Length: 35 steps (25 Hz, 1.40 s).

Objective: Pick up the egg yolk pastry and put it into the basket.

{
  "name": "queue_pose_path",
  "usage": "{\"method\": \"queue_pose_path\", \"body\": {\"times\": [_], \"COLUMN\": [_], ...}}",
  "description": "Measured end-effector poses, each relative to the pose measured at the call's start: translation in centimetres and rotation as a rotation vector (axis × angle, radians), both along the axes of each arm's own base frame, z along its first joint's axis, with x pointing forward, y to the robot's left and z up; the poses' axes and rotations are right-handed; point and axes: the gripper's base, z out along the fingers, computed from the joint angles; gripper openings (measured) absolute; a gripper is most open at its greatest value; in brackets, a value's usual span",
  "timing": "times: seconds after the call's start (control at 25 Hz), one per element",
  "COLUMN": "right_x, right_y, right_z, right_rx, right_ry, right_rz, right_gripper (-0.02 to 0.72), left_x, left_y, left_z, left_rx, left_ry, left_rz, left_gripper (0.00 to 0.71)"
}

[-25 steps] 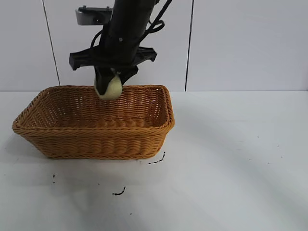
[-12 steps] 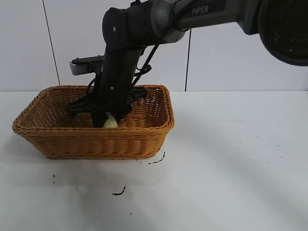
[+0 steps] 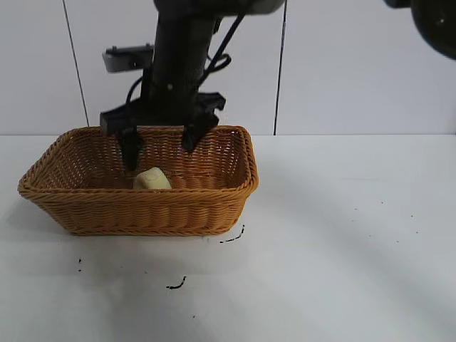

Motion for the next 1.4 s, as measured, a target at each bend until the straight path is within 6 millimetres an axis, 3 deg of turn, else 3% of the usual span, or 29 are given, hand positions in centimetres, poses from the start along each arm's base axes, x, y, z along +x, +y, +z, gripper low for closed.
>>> {"method": "queue_pose_path", "body": {"times": [0.16,0.28,0.44,0.64,0.92,1.16,1.4], "right_x": [0.8,1.9,3.9,6.9,8.8,8.6,5.2], "right_y": [-2.2,-4.4,-8.7,-16.1,-25.6,-29.4,-31.1], "right_z": [4.5,6.0,6.1,6.0,5.9,5.6,5.8], "right_rx": [0.044,0.056,0.018,-0.006,-0.031,-0.040,-0.074], "right_ry": [-0.068,-0.096,-0.087,-0.071,-0.036,-0.006,0.087], "right_rz": [-0.044,-0.089,-0.179,-0.336,-0.535,-0.615,-0.649], "right_gripper": [0.655,0.655,0.655,0.655,0.655,0.655,0.655], "left_x": [0.0,0.0,0.0,0.0,0.0,0.0,0.0], "left_y": [0.0,0.0,0.0,0.0,0.0,0.0,0.0], "left_z": [0.0,0.0,0.0,0.0,0.0,0.0,0.0], "left_rx": [0.000,0.000,0.000,0.000,0.000,0.000,0.000], "left_ry": [0.000,0.000,0.000,0.000,0.000,0.000,0.000], "left_rz": [0.000,0.000,0.000,0.000,0.000,0.000,0.000], "left_gripper": [0.697,0.697,0.697,0.697,0.697,0.697,0.697]}}
